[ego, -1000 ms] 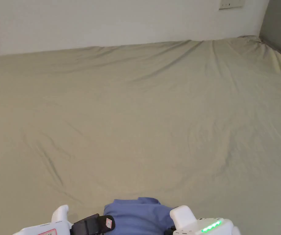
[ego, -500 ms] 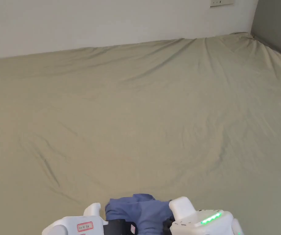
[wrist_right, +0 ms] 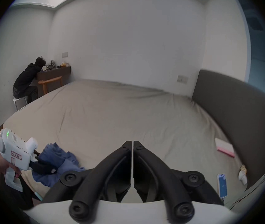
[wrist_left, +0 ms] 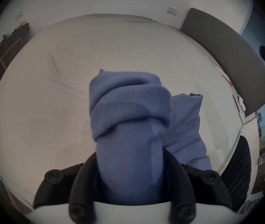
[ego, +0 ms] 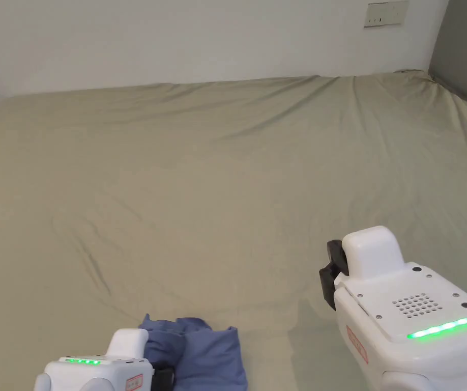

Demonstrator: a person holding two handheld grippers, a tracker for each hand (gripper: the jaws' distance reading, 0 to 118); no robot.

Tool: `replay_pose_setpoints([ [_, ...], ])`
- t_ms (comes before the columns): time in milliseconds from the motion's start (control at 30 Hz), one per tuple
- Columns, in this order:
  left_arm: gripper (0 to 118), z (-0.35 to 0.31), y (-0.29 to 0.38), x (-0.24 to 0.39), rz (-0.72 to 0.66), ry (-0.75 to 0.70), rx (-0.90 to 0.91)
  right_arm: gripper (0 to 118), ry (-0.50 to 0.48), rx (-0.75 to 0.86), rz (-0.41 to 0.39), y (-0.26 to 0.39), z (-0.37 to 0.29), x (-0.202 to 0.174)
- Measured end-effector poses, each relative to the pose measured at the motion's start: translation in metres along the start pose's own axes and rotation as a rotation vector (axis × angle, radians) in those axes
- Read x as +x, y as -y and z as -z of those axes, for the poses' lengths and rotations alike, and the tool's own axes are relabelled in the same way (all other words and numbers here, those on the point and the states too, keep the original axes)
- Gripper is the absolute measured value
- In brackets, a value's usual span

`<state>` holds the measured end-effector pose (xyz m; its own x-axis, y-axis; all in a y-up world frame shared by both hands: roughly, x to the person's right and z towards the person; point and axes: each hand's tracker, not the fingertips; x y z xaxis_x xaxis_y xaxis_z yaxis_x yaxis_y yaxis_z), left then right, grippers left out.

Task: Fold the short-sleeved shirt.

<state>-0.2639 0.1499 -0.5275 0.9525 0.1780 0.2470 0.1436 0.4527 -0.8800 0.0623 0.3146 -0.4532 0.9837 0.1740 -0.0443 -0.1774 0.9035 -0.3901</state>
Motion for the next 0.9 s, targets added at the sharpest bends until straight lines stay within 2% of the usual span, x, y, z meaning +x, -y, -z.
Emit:
replay_pose_setpoints([
  [167, 33, -0.009, 0.004, -0.039, 0.050, -0.159, 0.010, 3, 0.016, 0.042, -0.001, -0.012, -0.014, -0.011],
  [300, 33, -0.016, 0.004, -0.078, 0.040, -0.229, 0.012, 3, 0.008, 0.052, -0.001, -0.014, -0.014, -0.019],
  [367, 33, -0.020, 0.004, -0.099, 0.063, -0.327, 0.011, 3, 0.007, 0.048, -0.015, -0.013, -0.011, -0.023],
  [433, 33, -0.024, 0.004, -0.122, 0.084, -0.406, 0.007, 3, 0.000, 0.037, -0.015, -0.012, -0.008, -0.026],
  [533, 33, -0.035, 0.004, -0.161, 0.010, -0.408, 0.014, 3, -0.003, 0.017, -0.018, -0.011, -0.001, -0.031],
  [667, 33, -0.043, 0.005, -0.208, 0.066, -0.568, -0.005, 3, -0.002, -0.013, -0.027, -0.012, 0.010, -0.038],
  [767, 33, -0.052, 0.005, -0.253, -0.011, -0.563, -0.016, 3, 0.000, -0.036, -0.033, -0.014, 0.017, -0.045],
  [900, 33, -0.060, 0.002, -0.304, 0.052, -0.728, -0.045, 3, 0.006, -0.068, -0.036, -0.015, 0.030, -0.052],
])
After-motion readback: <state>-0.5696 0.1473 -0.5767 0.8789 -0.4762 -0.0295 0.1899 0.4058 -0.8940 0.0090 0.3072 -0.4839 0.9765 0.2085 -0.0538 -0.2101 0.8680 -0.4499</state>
